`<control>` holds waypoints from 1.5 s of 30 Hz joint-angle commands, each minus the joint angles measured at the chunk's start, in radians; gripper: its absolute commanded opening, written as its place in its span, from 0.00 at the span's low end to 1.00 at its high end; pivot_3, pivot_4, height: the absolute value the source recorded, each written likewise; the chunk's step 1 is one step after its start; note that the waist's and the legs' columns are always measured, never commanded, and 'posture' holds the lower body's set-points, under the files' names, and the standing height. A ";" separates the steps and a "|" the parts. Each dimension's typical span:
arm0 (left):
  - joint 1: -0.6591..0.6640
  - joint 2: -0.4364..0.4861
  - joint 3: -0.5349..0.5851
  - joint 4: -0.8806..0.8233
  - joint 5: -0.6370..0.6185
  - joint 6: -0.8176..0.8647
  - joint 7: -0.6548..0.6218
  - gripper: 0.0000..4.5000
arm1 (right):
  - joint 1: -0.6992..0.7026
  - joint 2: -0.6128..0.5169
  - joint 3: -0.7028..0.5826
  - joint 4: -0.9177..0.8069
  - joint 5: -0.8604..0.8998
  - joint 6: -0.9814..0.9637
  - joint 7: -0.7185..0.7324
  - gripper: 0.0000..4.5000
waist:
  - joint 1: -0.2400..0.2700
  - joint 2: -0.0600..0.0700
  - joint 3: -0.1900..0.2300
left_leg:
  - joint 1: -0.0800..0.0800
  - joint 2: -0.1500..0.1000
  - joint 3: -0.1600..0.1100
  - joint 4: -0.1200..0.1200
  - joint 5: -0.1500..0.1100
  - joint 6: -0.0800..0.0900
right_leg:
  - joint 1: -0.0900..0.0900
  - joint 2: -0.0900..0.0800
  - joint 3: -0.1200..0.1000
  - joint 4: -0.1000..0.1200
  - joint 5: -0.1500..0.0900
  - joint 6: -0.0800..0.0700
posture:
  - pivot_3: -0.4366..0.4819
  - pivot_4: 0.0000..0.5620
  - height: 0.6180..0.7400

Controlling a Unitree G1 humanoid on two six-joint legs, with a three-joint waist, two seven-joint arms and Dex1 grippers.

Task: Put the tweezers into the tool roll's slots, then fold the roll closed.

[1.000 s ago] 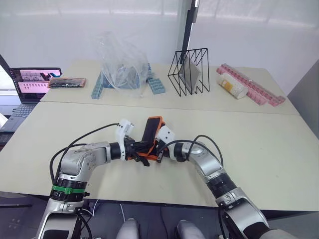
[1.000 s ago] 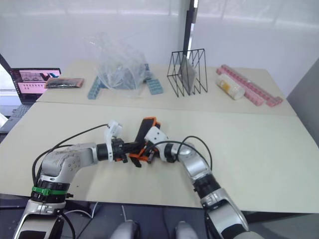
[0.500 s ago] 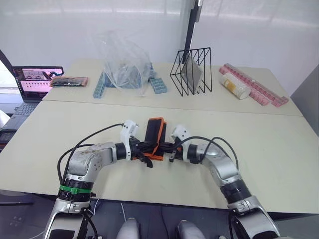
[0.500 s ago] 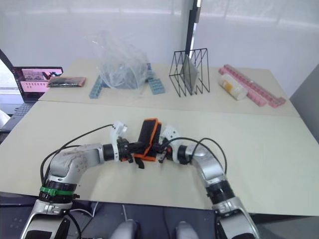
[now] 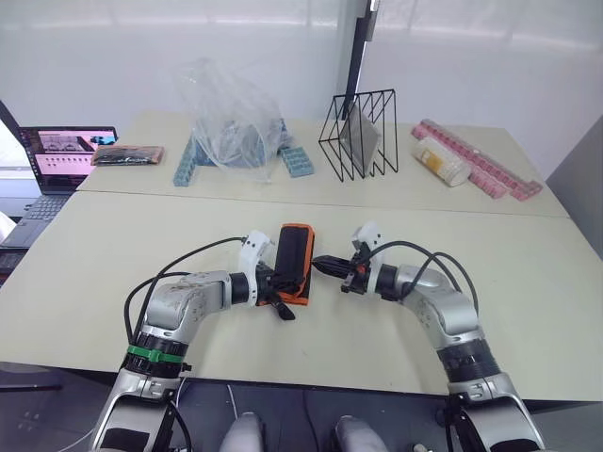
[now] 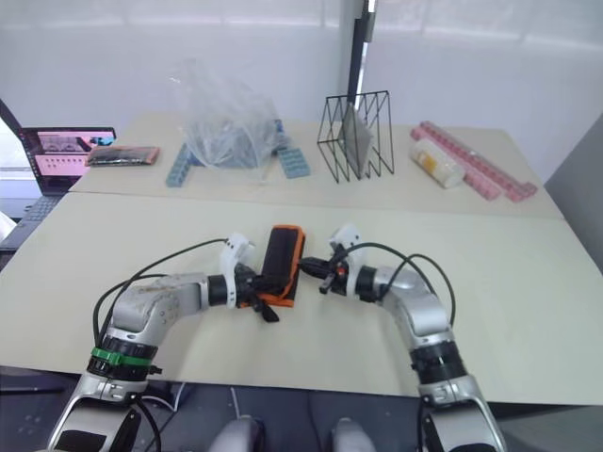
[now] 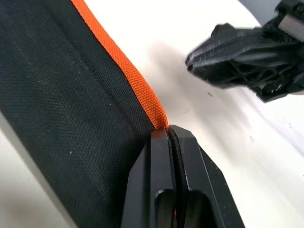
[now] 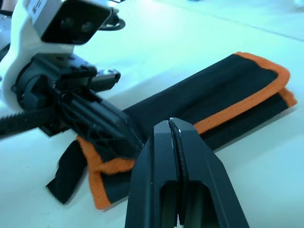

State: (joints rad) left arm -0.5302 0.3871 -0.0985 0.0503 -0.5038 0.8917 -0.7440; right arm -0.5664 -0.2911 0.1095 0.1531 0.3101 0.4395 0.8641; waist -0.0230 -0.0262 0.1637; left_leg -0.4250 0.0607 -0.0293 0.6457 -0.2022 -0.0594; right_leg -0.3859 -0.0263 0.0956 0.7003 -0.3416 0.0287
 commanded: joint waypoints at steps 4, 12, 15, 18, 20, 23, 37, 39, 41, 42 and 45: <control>-0.011 -0.020 -0.043 0.061 0.076 -0.035 0.039 0.00 | -0.122 0.076 0.062 0.129 -0.105 -0.138 -0.061 0.00 | 0.006 0.000 0.000 | 0.001 0.000 0.000 0.000 0.000 0.000 | 0.001 0.000 0.000 0.000 0.000 0.000 | 0.48 0.27 0.74; 0.006 -0.012 -0.047 0.055 0.086 -0.036 0.045 0.00 | -0.179 0.072 0.165 0.414 -0.287 -0.169 -0.133 0.00 | 0.005 0.001 -0.001 | 0.003 -0.001 0.000 0.001 0.001 0.000 | 0.003 -0.002 0.000 0.000 0.000 0.001 | 0.48 0.27 0.74; 0.022 0.003 -0.041 0.022 0.088 -0.060 0.032 0.00 | -0.195 0.076 0.170 0.502 -0.305 -0.179 -0.142 0.00 | 0.001 0.001 -0.001 | 0.016 -0.001 -0.001 -0.001 0.001 0.000 | 0.017 -0.001 0.000 -0.002 0.000 0.001 | 0.48 0.27 0.74; 0.033 0.029 0.006 -0.034 0.068 -0.089 0.019 0.00 | -0.193 0.080 0.176 0.546 -0.309 -0.187 -0.131 0.00 | -0.009 0.001 -0.001 | 0.021 0.000 0.000 -0.002 0.001 0.001 | 0.023 0.000 0.000 -0.006 0.000 0.001 | 0.48 0.27 0.74; 0.044 0.062 0.021 -0.065 0.071 -0.125 -0.002 0.13 | -0.191 0.082 0.178 0.557 -0.308 -0.192 -0.121 0.00 | -0.014 0.002 -0.001 | 0.021 0.000 -0.001 -0.002 0.001 0.001 | 0.023 0.000 0.000 -0.006 0.000 0.001 | 0.48 0.27 0.74; 0.058 0.117 0.059 -0.111 0.027 -0.133 -0.066 0.34 | -0.185 0.085 0.182 0.558 -0.304 -0.195 -0.110 0.00 | -0.015 0.002 -0.001 | 0.021 0.000 -0.002 -0.002 0.001 0.001 | 0.023 0.001 -0.001 -0.005 0.000 0.001 | 0.48 0.27 0.74; 0.025 0.187 0.005 -0.008 0.069 -0.375 -0.327 0.29 | -0.155 0.095 0.181 0.502 -0.299 -0.171 -0.103 0.00 | -0.012 0.002 -0.001 | 0.020 -0.001 -0.003 -0.003 0.000 0.001 | 0.025 0.000 -0.001 -0.008 0.000 0.001 | 0.48 0.27 0.74; 0.007 0.154 -0.021 0.043 0.099 -0.433 -0.335 0.15 | -0.153 0.094 0.182 0.494 -0.299 -0.166 -0.102 0.00 | -0.011 0.002 -0.001 | 0.020 0.000 -0.003 -0.003 0.000 0.001 | 0.025 0.000 -0.001 -0.009 0.000 0.001 | 0.48 0.27 0.74; -0.023 0.106 -0.028 0.132 0.128 -0.496 -0.323 0.01 | -0.147 0.091 0.184 0.480 -0.299 -0.158 -0.099 0.00 | -0.011 0.002 -0.001 | 0.019 0.000 -0.003 -0.003 0.000 0.001 | 0.025 0.001 -0.001 -0.010 0.000 0.001 | 0.48 0.27 0.74; -0.034 0.091 -0.029 0.166 0.139 -0.519 -0.321 0.01 | -0.144 0.090 0.185 0.474 -0.299 -0.155 -0.097 0.00 | -0.010 0.002 -0.001 | 0.019 0.000 -0.003 -0.003 0.000 0.001 | 0.025 0.001 -0.001 -0.010 0.000 0.001 | 0.48 0.27 0.74; -0.053 0.060 -0.043 0.253 0.187 -0.588 -0.320 0.01 | -0.134 0.085 0.187 0.452 -0.298 -0.143 -0.093 0.00 | -0.015 0.002 -0.001 | 0.018 0.000 -0.003 -0.003 -0.001 0.002 | 0.025 0.001 -0.001 -0.011 0.000 0.001 | 0.48 0.27 0.74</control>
State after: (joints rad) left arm -0.5657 0.4500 -0.1420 0.2782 -0.3401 0.3508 -1.0644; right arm -0.7578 -0.1804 0.2653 0.5476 0.0592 0.2217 0.7661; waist -0.0377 -0.0242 0.1625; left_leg -0.4065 0.0603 -0.0324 0.6430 -0.2032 -0.0564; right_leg -0.3614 -0.0255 0.0946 0.6889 -0.3418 0.0301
